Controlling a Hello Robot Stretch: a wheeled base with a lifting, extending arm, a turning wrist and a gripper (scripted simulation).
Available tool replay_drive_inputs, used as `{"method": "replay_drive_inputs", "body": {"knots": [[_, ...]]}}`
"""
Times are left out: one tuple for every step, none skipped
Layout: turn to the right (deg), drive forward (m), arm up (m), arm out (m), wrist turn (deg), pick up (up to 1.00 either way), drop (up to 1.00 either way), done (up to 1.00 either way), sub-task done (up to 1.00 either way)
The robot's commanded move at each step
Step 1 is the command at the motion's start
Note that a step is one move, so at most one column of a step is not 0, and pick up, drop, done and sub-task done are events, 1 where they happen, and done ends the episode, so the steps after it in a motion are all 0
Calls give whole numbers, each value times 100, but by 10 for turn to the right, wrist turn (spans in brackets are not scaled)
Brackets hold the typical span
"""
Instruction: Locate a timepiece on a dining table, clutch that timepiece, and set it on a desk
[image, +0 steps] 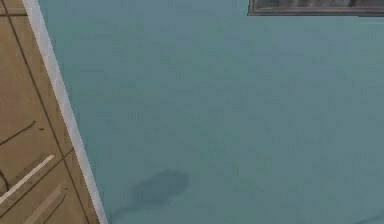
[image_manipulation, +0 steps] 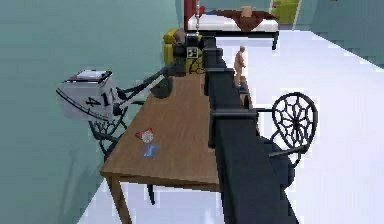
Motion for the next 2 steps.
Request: {"method": "replay_drive_inputs", "body": {"knots": [[0, 0, 0, 0, -300, 0, 0, 0, 0], [0, 0, 0, -48, 0, 0, 0, 0, 0]]}}
